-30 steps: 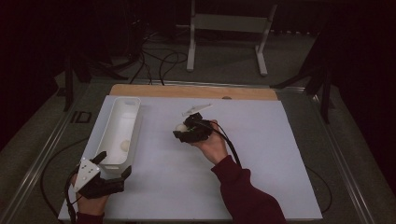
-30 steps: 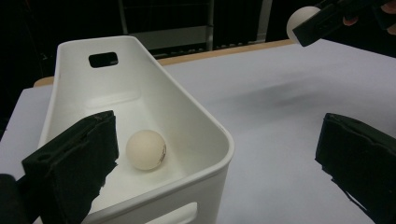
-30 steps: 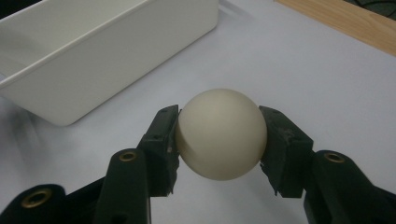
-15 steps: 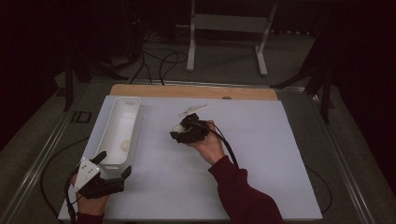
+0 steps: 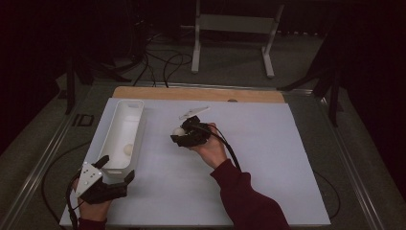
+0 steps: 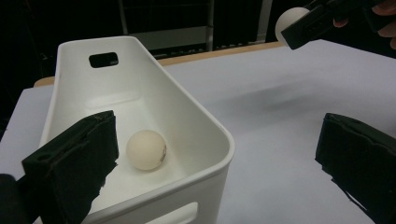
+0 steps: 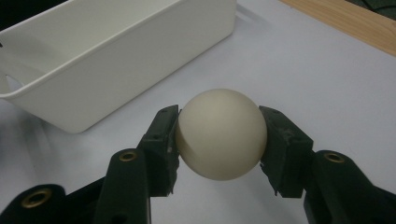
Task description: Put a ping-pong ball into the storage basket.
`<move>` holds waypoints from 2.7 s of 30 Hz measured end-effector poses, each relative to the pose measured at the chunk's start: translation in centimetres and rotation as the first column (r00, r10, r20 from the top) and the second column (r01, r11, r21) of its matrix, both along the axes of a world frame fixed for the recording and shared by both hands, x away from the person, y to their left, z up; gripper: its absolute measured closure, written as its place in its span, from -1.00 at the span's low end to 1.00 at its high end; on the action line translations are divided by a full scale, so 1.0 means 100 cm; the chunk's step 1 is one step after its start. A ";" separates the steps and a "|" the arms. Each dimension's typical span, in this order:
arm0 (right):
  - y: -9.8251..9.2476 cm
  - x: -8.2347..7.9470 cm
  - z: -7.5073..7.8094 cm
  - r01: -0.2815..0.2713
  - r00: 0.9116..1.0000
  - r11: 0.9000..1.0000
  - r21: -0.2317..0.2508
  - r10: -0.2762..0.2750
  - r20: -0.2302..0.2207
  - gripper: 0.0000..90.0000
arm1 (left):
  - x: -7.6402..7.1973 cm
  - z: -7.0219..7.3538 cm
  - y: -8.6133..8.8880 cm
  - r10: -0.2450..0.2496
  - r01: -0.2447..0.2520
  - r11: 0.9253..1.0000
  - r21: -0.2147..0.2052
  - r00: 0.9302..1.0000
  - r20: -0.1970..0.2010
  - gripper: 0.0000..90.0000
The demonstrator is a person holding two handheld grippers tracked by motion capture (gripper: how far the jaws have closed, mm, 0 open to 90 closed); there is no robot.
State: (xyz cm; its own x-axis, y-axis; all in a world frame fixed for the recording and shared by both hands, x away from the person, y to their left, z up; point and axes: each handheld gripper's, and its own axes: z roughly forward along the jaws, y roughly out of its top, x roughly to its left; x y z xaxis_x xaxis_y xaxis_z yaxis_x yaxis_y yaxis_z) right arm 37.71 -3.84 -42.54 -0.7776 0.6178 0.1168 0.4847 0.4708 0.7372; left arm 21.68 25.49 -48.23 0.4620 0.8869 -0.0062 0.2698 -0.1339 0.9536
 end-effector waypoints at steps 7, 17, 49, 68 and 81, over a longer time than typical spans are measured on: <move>0.005 0.000 0.001 -0.010 1.000 1.000 -0.001 0.010 0.004 0.12 | 0.000 0.000 0.000 0.000 0.000 1.000 0.001 1.000 0.000 -1.00; 0.012 0.001 0.002 -0.017 1.000 1.000 -0.002 0.017 0.006 0.12 | 0.000 0.000 0.000 0.001 -0.001 1.000 -0.001 1.000 0.001 -1.00; 0.038 0.004 0.006 -0.046 0.999 0.999 0.012 0.045 0.017 0.12 | 0.000 0.000 0.001 0.001 -0.001 1.000 -0.003 1.000 0.003 -1.00; 0.049 0.008 0.008 -0.060 0.998 0.998 0.018 0.059 0.021 0.12 | 0.000 0.000 0.001 -0.005 0.005 1.000 0.000 1.000 0.001 -1.00; 0.057 0.014 0.010 -0.062 0.998 0.998 0.009 0.062 0.031 0.12 | 0.001 0.000 0.002 -0.004 0.004 1.000 -0.001 1.000 0.002 -1.00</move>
